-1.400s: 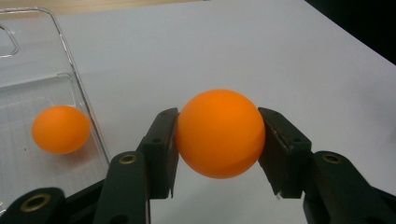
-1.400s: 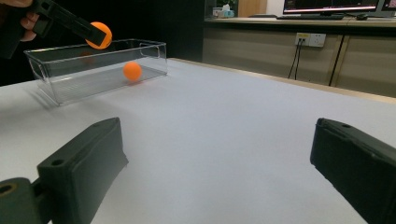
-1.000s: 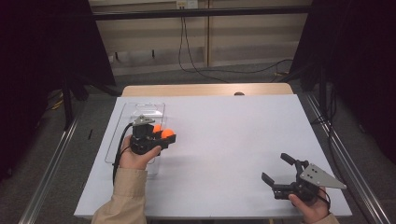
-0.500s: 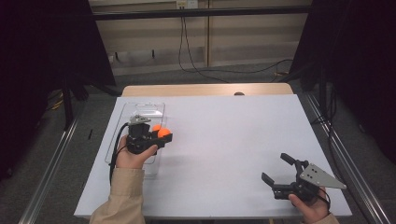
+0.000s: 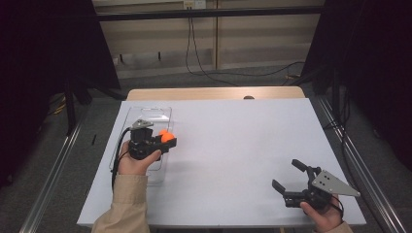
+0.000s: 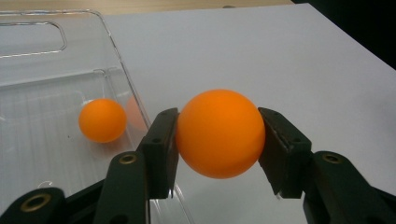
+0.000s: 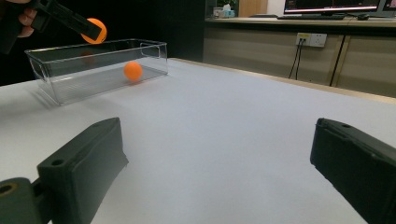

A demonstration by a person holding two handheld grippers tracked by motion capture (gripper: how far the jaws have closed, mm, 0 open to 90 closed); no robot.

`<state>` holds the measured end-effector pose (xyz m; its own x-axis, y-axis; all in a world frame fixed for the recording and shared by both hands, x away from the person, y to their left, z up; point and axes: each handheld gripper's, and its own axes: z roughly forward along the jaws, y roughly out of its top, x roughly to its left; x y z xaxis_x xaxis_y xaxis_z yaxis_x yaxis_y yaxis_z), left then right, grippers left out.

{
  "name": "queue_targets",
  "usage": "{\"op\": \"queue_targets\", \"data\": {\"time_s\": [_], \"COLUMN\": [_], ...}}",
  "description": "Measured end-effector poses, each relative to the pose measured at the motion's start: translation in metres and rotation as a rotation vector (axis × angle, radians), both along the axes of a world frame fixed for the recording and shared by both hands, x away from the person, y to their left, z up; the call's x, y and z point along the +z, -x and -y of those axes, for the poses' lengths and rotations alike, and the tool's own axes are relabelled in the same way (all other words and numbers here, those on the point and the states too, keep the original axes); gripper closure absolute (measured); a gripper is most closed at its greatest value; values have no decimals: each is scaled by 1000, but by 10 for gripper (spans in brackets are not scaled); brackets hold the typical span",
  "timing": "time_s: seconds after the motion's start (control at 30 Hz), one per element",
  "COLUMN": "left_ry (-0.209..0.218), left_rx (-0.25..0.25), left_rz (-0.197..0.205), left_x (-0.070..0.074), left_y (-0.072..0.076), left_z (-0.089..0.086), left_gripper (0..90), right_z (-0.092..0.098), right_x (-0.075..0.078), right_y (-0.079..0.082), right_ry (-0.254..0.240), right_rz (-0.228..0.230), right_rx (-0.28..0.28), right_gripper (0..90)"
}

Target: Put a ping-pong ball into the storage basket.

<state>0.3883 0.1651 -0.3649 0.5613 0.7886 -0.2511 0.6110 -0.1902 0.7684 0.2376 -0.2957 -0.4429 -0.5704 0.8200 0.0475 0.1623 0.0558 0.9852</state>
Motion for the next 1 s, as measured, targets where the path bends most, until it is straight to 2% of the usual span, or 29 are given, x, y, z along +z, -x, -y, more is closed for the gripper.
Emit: {"op": "queue_targets", "data": {"time_s": [0.57,1.0], "left_ry": [9,0], "left_rx": [27,41], "left_rz": [6,11], "left_x": [1,1], "left_y": [-1,-2], "left_z": [-8,-15], "left_gripper": [508,508], "right_z": [0,0], "right_x": [0,0], "right_y": [0,0], "right_ry": [4,4], "right_rz": [0,0], "right_rx": [1,0], "right_gripper": [24,24]}}
